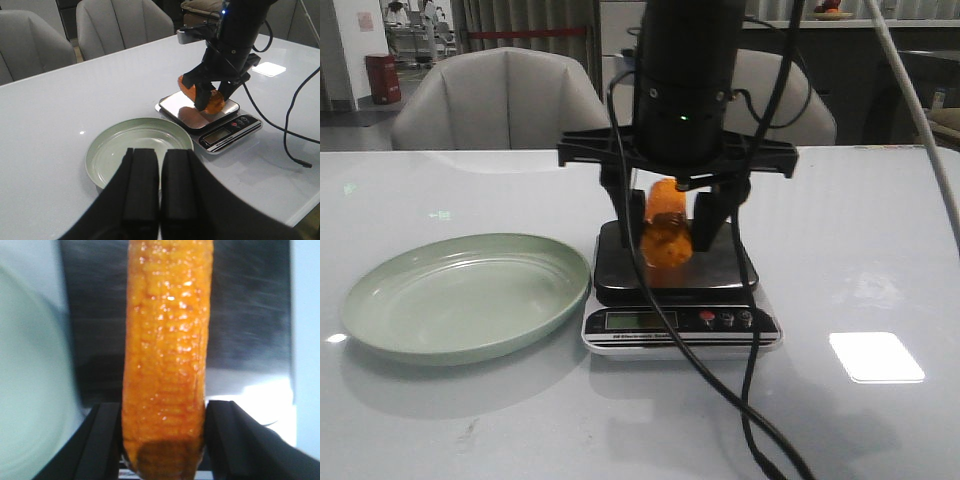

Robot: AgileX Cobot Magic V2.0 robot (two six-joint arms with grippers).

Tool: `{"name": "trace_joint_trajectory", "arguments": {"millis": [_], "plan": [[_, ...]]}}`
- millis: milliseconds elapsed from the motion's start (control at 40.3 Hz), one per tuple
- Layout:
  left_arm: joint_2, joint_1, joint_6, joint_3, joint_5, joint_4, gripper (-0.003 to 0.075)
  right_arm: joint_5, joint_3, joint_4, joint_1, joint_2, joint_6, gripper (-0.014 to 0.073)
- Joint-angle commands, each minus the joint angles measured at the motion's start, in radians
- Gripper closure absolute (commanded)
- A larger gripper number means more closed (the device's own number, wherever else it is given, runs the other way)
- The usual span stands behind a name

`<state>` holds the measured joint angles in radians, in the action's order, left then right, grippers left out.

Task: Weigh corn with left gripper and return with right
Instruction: 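Lift the corn with the right gripper and lower it onto the plate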

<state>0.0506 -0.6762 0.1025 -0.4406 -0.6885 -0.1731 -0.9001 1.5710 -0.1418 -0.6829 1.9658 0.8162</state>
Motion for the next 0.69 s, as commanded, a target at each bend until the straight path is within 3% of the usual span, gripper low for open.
{"name": "trace_joint_trajectory", "arguments": {"millis": [0,273,521,595,670], "plan": [[0.014,0.001,0.000,-0.023,0.077,-0.006,0.0590,0.049,0.066,0.011,-0.050,-0.056,-0.023,0.0353],[0.014,0.001,0.000,-0.023,0.077,-0.006,0.0590,0.233,0.085,0.085,-0.147,-0.011,-0.023,0.0353],[0.014,0.001,0.000,-0.023,0.077,-0.006,0.0590,0.292,0.124,0.119,-0.184,0.085,-0.023,0.0350],[0.014,0.001,0.000,-0.023,0.077,-0.006,0.0590,0.285,0.147,0.123,-0.187,0.109,-0.023,0.0312],[0.014,0.001,0.000,-0.023,0.077,-0.006,0.0590,0.281,0.170,0.124,-0.187,0.128,-0.023,0.0222]]}}
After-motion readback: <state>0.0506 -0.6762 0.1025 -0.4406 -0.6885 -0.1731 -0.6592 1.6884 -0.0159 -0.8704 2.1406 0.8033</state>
